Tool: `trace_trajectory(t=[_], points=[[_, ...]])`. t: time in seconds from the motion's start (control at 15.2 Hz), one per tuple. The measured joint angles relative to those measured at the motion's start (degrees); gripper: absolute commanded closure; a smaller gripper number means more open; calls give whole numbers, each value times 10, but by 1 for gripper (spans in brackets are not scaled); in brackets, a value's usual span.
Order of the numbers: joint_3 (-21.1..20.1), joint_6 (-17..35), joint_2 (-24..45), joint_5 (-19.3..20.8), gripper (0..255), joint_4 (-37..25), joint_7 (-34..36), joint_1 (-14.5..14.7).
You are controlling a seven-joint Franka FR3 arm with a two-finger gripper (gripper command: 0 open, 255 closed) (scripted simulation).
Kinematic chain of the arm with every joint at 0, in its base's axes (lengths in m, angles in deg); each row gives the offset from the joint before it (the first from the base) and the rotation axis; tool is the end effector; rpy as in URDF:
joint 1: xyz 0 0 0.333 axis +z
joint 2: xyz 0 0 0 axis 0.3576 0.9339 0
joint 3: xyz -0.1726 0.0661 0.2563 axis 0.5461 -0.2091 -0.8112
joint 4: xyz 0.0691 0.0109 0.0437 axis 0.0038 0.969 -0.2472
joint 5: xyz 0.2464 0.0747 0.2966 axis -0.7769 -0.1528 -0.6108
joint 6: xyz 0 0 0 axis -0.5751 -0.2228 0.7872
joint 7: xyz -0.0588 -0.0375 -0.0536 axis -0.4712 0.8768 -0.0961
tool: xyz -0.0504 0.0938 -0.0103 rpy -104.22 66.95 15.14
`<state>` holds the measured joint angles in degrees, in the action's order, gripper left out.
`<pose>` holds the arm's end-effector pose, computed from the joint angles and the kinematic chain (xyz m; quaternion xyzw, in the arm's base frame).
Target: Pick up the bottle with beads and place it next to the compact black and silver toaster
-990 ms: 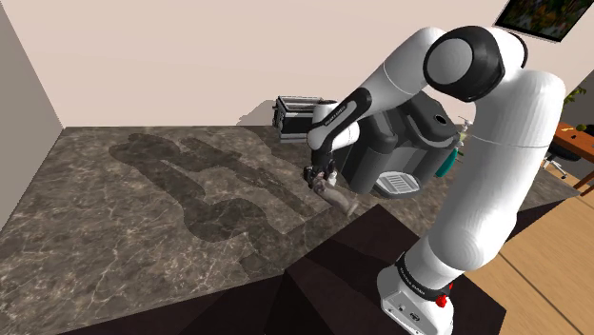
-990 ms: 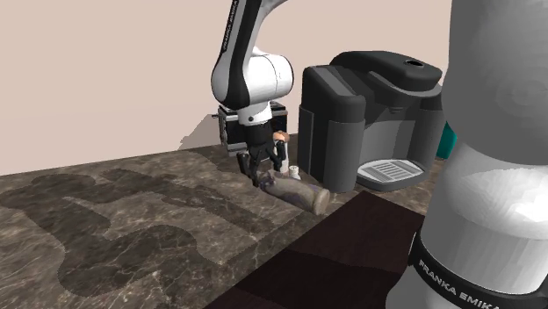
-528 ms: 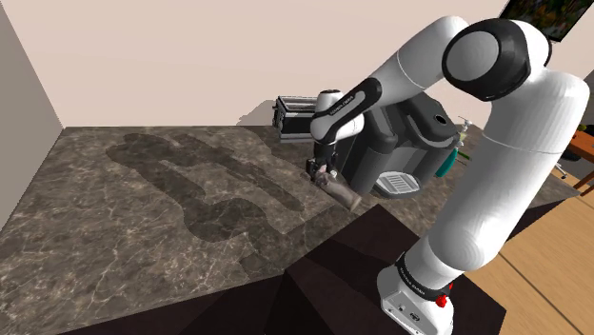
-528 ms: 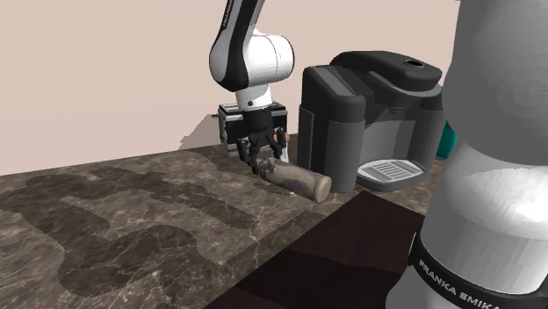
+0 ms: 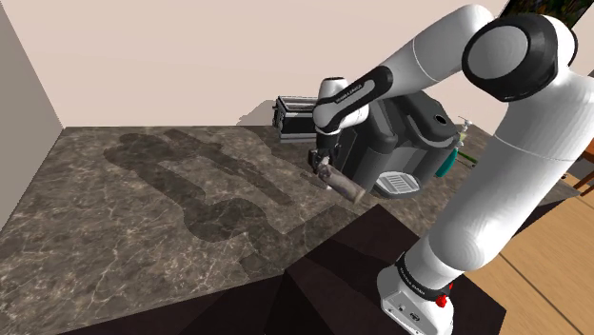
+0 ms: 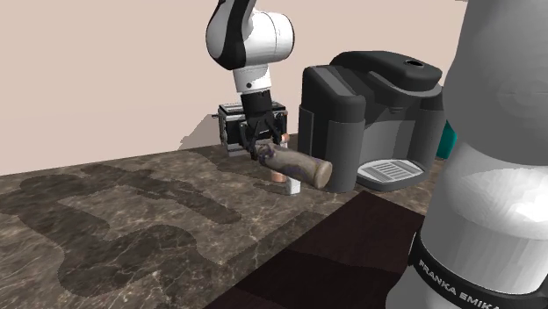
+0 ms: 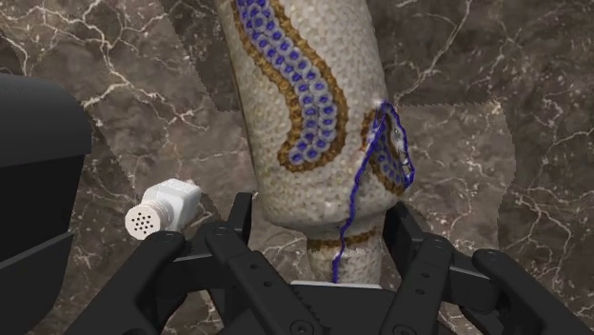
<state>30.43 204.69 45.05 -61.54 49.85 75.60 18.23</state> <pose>0.4878 -0.0720 0.2515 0.9930 -0.0525 -0.1026 0.0255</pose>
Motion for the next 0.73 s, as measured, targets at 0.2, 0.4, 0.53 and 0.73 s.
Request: trace_trajectory(t=[0.2, 0.4, 0.53, 0.73], points=[[0, -23, -21, 1, 255, -2, 0, 1], [0, -45, -40, 2, 255, -5, -1, 1], [1, -60, -51, 3, 255, -9, -2, 0], [1, -81, -67, 3, 255, -15, -2, 1]])
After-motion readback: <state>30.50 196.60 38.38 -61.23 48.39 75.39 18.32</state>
